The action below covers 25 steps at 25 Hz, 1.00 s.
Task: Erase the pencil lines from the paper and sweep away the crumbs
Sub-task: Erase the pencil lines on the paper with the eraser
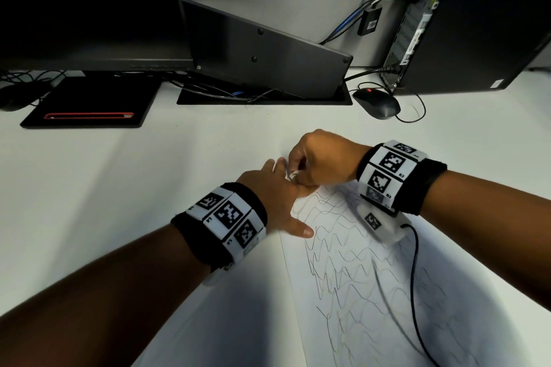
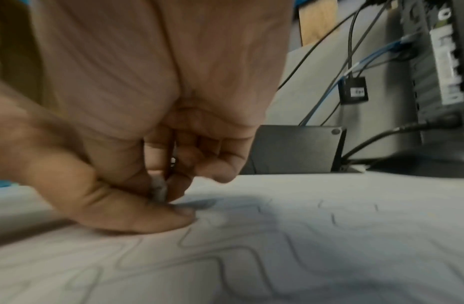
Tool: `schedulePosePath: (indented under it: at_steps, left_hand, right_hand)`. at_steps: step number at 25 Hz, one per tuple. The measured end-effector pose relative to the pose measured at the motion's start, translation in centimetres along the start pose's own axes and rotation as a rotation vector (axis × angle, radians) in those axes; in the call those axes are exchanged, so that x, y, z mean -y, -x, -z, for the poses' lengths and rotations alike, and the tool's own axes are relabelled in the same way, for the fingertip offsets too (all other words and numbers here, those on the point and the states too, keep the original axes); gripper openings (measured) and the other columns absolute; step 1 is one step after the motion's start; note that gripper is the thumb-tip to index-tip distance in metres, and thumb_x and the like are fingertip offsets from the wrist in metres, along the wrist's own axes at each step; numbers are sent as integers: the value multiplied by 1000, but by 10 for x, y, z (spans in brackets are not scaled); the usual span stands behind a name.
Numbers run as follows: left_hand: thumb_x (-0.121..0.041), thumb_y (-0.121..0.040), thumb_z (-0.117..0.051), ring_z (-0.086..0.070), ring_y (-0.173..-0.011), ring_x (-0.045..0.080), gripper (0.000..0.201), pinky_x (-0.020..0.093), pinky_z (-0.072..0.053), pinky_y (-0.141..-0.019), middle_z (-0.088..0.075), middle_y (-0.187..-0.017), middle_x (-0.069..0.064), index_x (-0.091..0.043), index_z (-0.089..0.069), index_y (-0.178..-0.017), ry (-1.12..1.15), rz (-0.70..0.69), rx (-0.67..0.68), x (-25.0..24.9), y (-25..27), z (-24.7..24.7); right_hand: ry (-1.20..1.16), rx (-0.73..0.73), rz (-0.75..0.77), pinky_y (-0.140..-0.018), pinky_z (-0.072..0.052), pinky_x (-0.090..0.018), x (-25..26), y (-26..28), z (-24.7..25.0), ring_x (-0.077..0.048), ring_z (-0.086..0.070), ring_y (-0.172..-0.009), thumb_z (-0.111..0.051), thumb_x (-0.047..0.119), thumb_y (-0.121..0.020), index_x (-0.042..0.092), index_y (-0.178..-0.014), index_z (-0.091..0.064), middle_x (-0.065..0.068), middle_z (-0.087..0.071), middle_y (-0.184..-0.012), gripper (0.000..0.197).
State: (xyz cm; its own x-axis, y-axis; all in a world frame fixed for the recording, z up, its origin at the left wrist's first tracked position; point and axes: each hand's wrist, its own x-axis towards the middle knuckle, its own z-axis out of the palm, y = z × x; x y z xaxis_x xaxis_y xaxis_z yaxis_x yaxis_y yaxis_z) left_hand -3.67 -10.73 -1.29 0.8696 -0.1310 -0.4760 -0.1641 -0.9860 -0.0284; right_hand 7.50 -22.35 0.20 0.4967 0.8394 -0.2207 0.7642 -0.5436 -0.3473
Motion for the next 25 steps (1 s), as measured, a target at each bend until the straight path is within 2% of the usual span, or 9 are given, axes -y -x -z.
schedulePosePath:
  at_steps: [3, 4, 7, 11, 14, 18, 21, 22, 25]
  left_hand:
    - [-81, -81, -45, 0, -152, 35, 93, 51, -36, -109, 6, -164, 21, -51, 6, -153, -9, 2, -1, -1, -1, 0]
    - [-81, -82, -45, 0, -152, 35, 92, 51, -35, -109, 6, -164, 21, -51, 6, -152, -8, 3, 1, -1, 0, -1]
    - [-80, -82, -46, 1, -152, 35, 92, 51, -33, -111, 8, -164, 20, -50, 5, -153, -1, 1, 4, 0, -1, -1]
    - [-80, -82, -46, 2, -152, 34, 92, 51, -33, -110, 8, -164, 20, -52, 8, -152, 3, 2, 10, 0, 0, -1]
    - [-78, -82, -47, 3, -152, 35, 92, 51, -32, -112, 10, -165, 16, -51, 5, -153, 18, -13, 8, 1, -1, 0]
    - [-81, -81, -45, 4, -152, 35, 93, 52, -31, -112, 10, -164, 20, -52, 8, -152, 3, 4, 19, 0, -1, -1]
    - [-79, -82, -46, 6, -152, 34, 91, 52, -28, -114, 11, -164, 19, -50, 4, -153, 12, 3, 32, 0, -1, 0]
    - [-79, -82, -46, 6, -152, 34, 92, 52, -28, -114, 11, -164, 20, -50, 5, -153, 12, 2, 36, 0, -1, 1]
    - [-80, -82, -45, 5, -152, 35, 93, 52, -30, -113, 11, -163, 21, -52, 9, -152, 7, 3, 34, -1, 0, 1]
  right_hand:
    - [51, -113, -92, -67, -48, -25, -9, -1, 8, -12, -61, -73, -69, 27, -79, 24, -79, -72, 13, -64, -70, 4]
    - [69, -117, -91, -66, -48, -25, -9, -1, 7, -13, -60, -73, -69, 27, -79, 23, -78, -71, 12, -64, -70, 4]
    - [14, -5, -25, -65, -51, -25, 0, 0, 2, -9, -63, -72, -71, 26, -79, 23, -79, -72, 10, -68, -72, 3]
    - [38, -131, -95, -67, -49, -27, -6, -3, 5, -14, -63, -77, -68, 27, -79, 22, -80, -71, 10, -65, -74, 6]
    - [19, -48, -8, -66, -49, -25, 3, -2, -1, -11, -61, -74, -69, 28, -81, 25, -81, -71, 11, -65, -74, 4]
    - [116, -130, -88, -65, -44, -25, -7, 0, 5, -15, -61, -76, -66, 26, -79, 22, -82, -70, 11, -63, -73, 7]
    - [53, -21, -16, -65, -49, -25, 0, 5, -1, -11, -62, -73, -68, 26, -78, 23, -81, -71, 11, -67, -73, 5]
    - [28, -15, -38, -67, -49, -25, -1, 6, 1, -10, -63, -74, -69, 27, -78, 24, -82, -72, 11, -68, -74, 6]
    - [127, -115, -119, -65, -43, -25, -10, 2, 10, -15, -61, -75, -67, 28, -78, 22, -80, -71, 10, -65, -72, 7]
